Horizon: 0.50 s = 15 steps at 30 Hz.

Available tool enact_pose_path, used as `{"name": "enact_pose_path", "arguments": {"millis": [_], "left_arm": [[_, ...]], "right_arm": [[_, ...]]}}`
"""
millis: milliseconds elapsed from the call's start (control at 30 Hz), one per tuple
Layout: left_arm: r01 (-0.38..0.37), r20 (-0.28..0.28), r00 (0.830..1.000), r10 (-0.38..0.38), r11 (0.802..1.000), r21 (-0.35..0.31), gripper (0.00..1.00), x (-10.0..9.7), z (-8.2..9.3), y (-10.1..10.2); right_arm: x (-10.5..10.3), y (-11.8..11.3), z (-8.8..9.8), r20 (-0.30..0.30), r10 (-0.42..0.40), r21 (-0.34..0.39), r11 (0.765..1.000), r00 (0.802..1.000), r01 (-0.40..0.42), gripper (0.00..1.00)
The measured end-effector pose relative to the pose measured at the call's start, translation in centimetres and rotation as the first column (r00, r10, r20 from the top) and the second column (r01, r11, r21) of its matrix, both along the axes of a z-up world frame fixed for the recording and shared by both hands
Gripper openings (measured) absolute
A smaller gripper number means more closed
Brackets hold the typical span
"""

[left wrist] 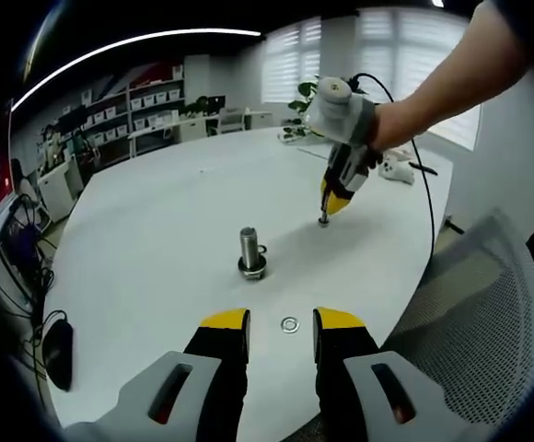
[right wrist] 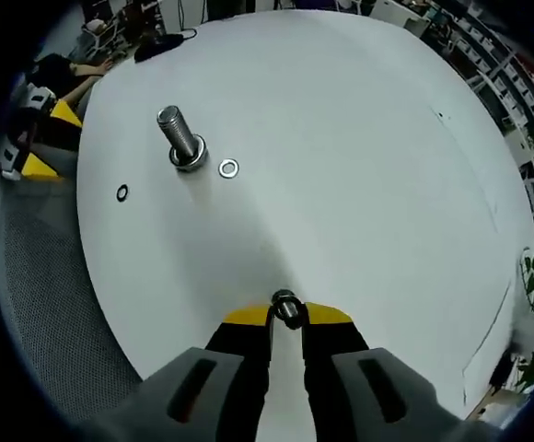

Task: Place the washer onto the threaded stud by aligning its center hole with the stud, sliding it down to the base, and recovering from edge contact or off-axis alignment until the washer reaches the visible bottom stop.

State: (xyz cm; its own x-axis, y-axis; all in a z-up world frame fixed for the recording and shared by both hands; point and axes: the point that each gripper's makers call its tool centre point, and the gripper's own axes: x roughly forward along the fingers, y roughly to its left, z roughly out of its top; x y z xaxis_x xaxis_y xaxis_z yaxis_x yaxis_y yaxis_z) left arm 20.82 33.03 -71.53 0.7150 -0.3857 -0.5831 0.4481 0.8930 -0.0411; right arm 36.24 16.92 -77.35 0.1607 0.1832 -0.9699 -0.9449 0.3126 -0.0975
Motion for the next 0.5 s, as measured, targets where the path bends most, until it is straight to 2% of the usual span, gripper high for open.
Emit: {"name": "enact_pose_path", "arguments": {"millis": [500], "left_arm": [[-0.008, 0.0, 1.0, 0.008, 1.0, 0.003, 0.25, 0.1, 0.1, 0.1]], "right_arm": [[-0.4, -0.3, -1.8, -0.031, 0.015, -0.029, 0.999, 0.999, -0.015, 0.14]]}}
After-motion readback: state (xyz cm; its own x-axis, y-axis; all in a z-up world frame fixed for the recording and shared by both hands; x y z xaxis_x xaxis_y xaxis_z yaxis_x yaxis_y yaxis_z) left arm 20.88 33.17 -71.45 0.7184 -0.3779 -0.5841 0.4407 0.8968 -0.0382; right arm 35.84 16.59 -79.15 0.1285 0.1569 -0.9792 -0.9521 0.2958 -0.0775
